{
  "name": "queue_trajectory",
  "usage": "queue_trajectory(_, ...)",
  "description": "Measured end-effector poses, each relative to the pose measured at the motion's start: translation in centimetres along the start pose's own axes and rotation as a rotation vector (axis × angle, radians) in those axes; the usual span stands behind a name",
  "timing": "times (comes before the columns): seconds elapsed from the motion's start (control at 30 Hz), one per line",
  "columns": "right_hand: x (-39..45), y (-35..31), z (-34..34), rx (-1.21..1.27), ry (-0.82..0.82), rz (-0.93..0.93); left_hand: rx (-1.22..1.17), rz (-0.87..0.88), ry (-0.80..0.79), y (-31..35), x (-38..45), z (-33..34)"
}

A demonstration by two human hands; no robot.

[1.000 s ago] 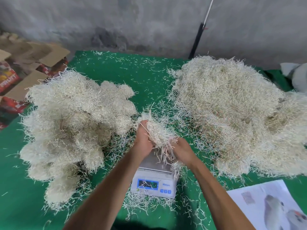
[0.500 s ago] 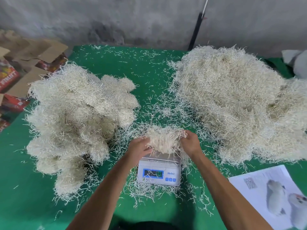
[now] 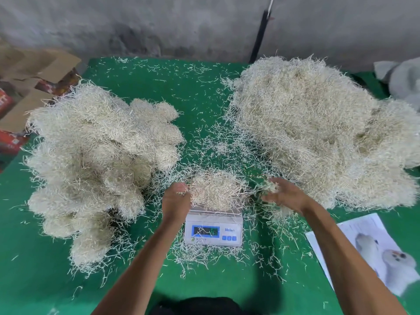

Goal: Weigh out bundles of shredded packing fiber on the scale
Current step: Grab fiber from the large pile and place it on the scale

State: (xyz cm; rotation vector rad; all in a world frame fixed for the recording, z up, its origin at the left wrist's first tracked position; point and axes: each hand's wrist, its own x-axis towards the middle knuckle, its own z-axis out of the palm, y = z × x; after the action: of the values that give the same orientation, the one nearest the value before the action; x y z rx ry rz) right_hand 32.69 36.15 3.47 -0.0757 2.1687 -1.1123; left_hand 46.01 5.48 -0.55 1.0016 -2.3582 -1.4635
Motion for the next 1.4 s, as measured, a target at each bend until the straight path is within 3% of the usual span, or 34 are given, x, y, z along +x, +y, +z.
queue_trajectory(0.17,-1.2,2.3,-0.3,0.087,0.088,0.035,-0.118,0.168,0.094,3.0,-1.1,1.2)
queue_trajectory(0.33,-1.8,1.8,0.7,0.107,0.158,-0.021,-0.104,0.426,-0.053,5.1,-2.1,3.4)
queue_trajectory(0.47,-2.6,0.9,-0.7,0.115,0.184,-0.065,-0.109,0.48,-0.151,5.6,-2.6,4.8)
queue_trajectory(0.57,-3.8,-0.1,-3.0,0.153,0.363,-0.225,-0.059,0.466,-0.149,5.7,-2.7,5.3)
queue_trajectory(0.67,-5.1,-0.9,-5.4,0.339,0.622,-0.364,0.108,0.442,-0.027,5.7,-2.5,5.7)
queue_trajectory(0.73,-5.0,-0.6,-5.8,0.417,0.691,-0.379,0.21,0.465,-0.012,5.8,-2.5,5.7)
queue_trajectory(0.8,-4.4,0.2,-5.2,0.373,0.637,-0.322,0.233,0.439,-0.025,5.7,-2.6,5.8)
queue_trajectory(0.9,-3.4,2.4,-3.4,0.161,0.381,-0.136,0.161,0.357,-0.015,5.6,-3.0,6.0)
queue_trajectory(0.97,-2.9,4.0,-2.5,0.061,0.295,-0.067,0.088,0.343,-0.002,5.5,-3.1,6.0)
queue_trajectory(1.2,-2.9,4.6,-0.5,-0.095,0.439,-0.113,-0.072,0.311,-0.129,4.8,-2.2,4.3)
queue_trajectory(1.4,-2.0,2.4,3.8,-0.102,0.397,-0.239,-0.121,0.252,-0.101,3.1,-1.3,1.7)
